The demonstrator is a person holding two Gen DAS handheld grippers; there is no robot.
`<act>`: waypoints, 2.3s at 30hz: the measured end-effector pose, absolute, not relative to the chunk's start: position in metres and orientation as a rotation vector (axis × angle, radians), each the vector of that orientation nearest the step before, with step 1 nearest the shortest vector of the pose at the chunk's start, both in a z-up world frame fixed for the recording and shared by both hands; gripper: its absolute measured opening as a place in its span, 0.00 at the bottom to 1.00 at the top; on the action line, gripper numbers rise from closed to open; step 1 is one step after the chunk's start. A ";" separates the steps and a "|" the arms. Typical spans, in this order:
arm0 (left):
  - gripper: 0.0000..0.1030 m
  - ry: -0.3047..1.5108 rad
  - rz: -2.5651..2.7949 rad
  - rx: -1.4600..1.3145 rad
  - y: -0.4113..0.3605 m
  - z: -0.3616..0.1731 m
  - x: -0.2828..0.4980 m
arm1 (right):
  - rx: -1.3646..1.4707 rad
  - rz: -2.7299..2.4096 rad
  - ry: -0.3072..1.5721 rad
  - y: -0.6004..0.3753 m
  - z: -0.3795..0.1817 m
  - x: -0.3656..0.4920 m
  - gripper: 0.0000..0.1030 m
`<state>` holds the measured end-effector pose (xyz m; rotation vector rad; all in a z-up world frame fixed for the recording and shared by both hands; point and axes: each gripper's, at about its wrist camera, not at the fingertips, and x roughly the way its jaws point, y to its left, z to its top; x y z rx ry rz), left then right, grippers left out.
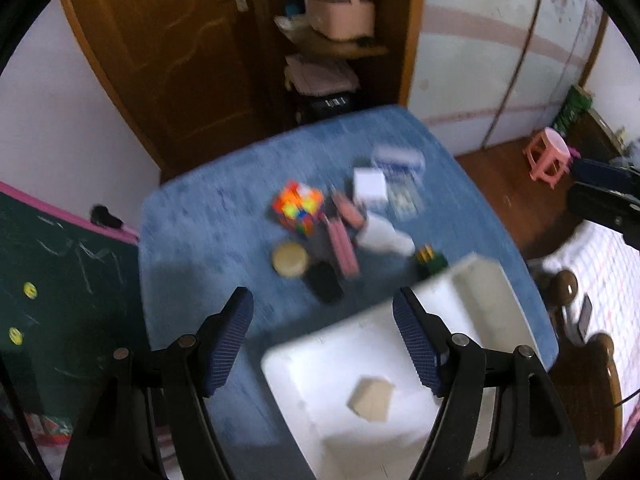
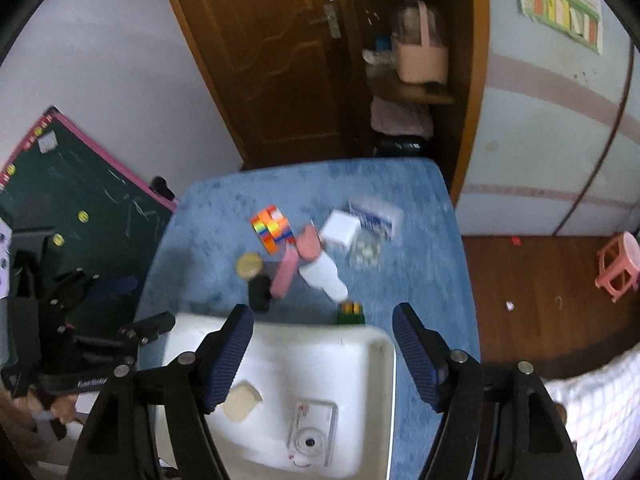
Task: Organize rigid objects
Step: 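Grasp the Rubik's cube with the left gripper while the right grasps the clear plastic box, then place the Rubik's cube and clear box into the tray and release both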
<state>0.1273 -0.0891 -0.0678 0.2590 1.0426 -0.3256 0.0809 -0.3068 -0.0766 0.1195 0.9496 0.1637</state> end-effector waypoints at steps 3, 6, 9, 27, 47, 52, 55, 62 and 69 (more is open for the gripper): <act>0.73 1.004 -0.309 0.264 -0.088 -0.051 0.145 | 0.034 0.137 0.888 -0.311 -0.050 0.095 0.76; 0.73 0.986 -0.307 0.258 -0.087 -0.037 0.166 | -0.049 0.114 0.830 -0.313 -0.026 0.108 0.79; 0.74 0.971 -0.303 0.264 -0.090 -0.032 0.186 | -0.097 0.101 0.791 -0.317 -0.008 0.129 0.80; 0.82 1.228 -0.465 0.571 -0.128 -0.190 0.292 | -0.296 0.241 1.058 -0.310 -0.166 0.292 0.80; 0.82 1.392 -0.535 0.689 -0.146 -0.279 0.331 | -0.479 0.413 1.263 -0.291 -0.297 0.346 0.65; 0.74 1.418 -0.566 0.658 -0.148 -0.283 0.336 | -0.493 0.452 1.319 -0.291 -0.311 0.352 0.48; 0.61 1.433 -0.594 0.610 -0.149 -0.283 0.339 | -0.441 0.471 1.343 -0.294 -0.313 0.355 0.46; 0.59 1.425 -0.520 0.574 -0.147 -0.280 0.332 | -0.374 0.433 1.338 -0.302 -0.309 0.354 0.37; 0.58 1.405 -0.412 0.520 -0.125 -0.245 0.310 | -0.295 0.375 1.261 -0.312 -0.275 0.338 0.37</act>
